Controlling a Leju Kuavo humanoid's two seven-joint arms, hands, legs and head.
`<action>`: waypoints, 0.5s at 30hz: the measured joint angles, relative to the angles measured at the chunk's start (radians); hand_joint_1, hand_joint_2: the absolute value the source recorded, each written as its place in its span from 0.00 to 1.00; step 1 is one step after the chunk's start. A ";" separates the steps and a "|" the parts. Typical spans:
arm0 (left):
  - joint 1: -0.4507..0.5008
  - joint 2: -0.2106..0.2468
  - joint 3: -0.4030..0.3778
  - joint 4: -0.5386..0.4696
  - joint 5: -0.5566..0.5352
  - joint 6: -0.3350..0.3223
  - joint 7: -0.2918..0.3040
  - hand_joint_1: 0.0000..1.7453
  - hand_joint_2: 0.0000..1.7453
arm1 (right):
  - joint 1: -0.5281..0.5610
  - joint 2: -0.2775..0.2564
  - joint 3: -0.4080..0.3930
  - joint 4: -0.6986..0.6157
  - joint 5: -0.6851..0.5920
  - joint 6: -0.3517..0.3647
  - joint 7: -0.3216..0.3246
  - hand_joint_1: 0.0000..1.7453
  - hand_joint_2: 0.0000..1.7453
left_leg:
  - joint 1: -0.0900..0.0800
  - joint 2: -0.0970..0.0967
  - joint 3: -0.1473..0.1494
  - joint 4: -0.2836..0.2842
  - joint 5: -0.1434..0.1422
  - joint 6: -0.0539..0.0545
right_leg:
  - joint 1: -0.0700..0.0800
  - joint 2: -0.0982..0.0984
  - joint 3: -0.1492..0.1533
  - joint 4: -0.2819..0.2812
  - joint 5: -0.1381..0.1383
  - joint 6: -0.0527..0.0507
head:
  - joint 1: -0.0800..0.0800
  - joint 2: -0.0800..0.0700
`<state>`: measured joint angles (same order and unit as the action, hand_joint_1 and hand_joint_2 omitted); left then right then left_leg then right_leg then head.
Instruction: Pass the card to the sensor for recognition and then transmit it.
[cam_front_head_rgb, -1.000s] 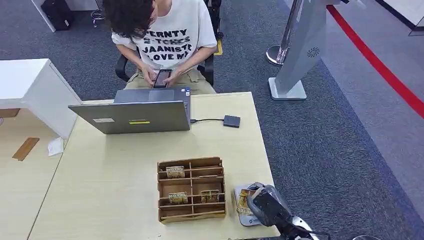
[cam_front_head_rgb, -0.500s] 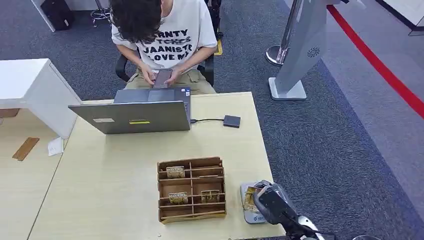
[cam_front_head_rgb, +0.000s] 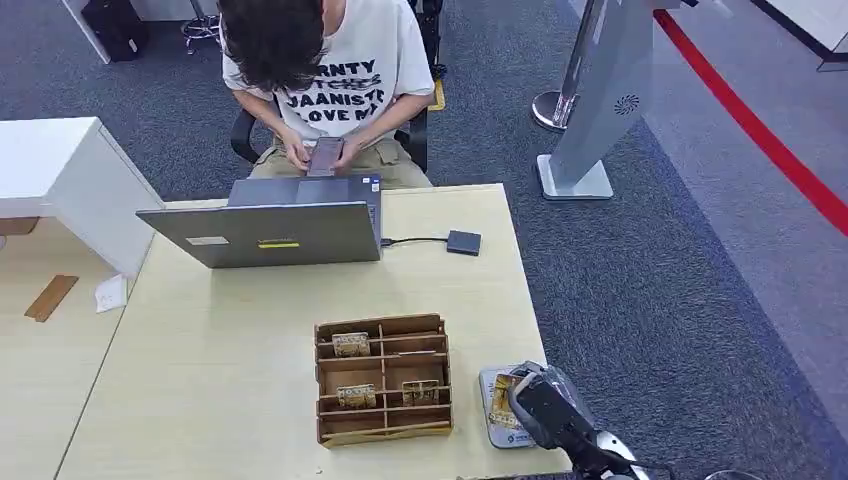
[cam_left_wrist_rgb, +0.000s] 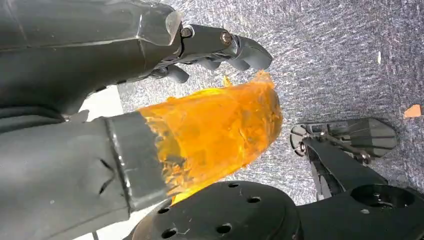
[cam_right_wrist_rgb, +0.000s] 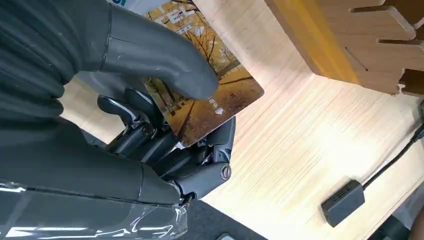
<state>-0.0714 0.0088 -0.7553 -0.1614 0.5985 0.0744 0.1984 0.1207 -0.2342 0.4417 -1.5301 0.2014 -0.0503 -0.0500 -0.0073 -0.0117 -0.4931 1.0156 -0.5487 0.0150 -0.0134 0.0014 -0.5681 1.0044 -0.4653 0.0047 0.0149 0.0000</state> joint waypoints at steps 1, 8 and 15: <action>0.000 0.000 0.000 0.000 0.000 0.000 0.000 0.00 0.00 | 0.000 0.000 0.000 0.000 -0.002 0.001 0.000 1.00 1.00 | 0.000 0.000 0.000 0.000 0.000 0.000 | 0.000 0.000 0.000 0.000 0.000 0.000 | 0.000 0.000; 0.000 0.000 0.000 0.000 0.000 0.000 0.000 0.00 0.00 | -0.003 0.000 0.000 0.003 -0.005 0.007 -0.001 1.00 1.00 | 0.000 0.000 0.000 0.000 0.000 0.000 | 0.000 0.000 0.000 0.000 0.000 0.000 | 0.000 0.000; 0.000 0.000 0.000 0.000 0.003 0.000 0.000 0.00 0.00 | -0.010 0.000 0.000 0.013 0.007 0.003 0.005 1.00 1.00 | 0.000 0.000 0.000 0.000 0.000 0.000 | 0.000 0.000 0.000 0.000 0.000 0.000 | 0.000 0.000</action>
<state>-0.0716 0.0084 -0.7553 -0.1614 0.6020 0.0744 0.1984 0.1103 -0.2338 0.4417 -1.5175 0.2079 -0.0473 -0.0454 -0.0073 -0.0117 -0.4930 1.0156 -0.5487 0.0150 -0.0133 0.0014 -0.5681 1.0045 -0.4653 0.0047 0.0145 0.0000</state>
